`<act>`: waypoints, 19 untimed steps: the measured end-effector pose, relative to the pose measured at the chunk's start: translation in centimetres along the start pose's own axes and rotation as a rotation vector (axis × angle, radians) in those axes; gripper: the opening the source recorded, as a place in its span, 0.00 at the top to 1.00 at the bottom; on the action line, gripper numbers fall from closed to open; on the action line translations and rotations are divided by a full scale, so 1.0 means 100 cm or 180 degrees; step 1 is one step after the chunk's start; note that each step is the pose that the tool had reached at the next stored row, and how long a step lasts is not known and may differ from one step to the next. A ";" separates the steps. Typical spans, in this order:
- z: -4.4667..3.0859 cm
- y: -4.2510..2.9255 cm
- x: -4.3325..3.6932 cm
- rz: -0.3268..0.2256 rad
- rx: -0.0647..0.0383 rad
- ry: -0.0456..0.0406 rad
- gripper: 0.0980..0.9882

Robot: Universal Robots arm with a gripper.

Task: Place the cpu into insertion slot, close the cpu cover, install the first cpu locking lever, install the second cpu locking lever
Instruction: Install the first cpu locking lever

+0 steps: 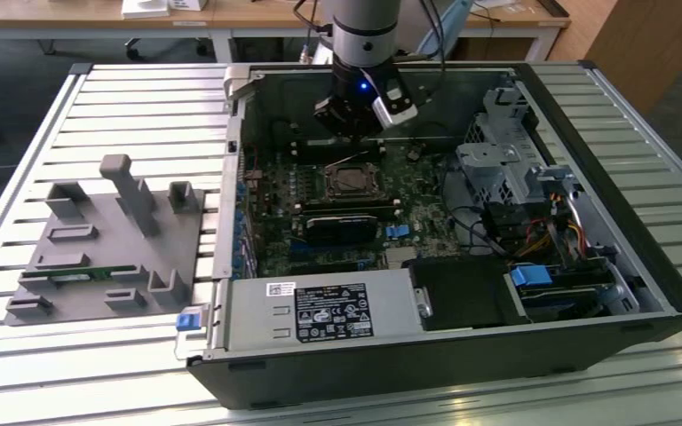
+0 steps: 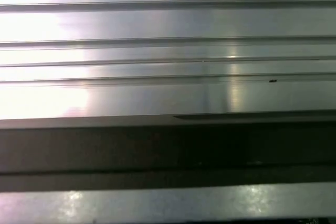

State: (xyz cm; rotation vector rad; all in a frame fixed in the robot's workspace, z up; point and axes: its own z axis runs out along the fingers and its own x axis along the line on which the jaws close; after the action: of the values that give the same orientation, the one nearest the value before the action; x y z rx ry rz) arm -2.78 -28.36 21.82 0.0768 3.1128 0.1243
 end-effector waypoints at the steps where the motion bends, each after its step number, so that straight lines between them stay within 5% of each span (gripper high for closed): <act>1: 0.0007 0.0000 -0.0006 0.0000 0.0000 0.0001 0.99; 9: 0.0116 -0.0006 -0.0054 0.0002 0.0001 0.0026 0.99; 19: 0.0162 -0.0009 -0.0069 0.0003 0.0003 0.0046 0.99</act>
State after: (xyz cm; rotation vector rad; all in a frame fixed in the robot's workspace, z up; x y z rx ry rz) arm -2.05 -28.36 20.22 0.0780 3.1273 0.1239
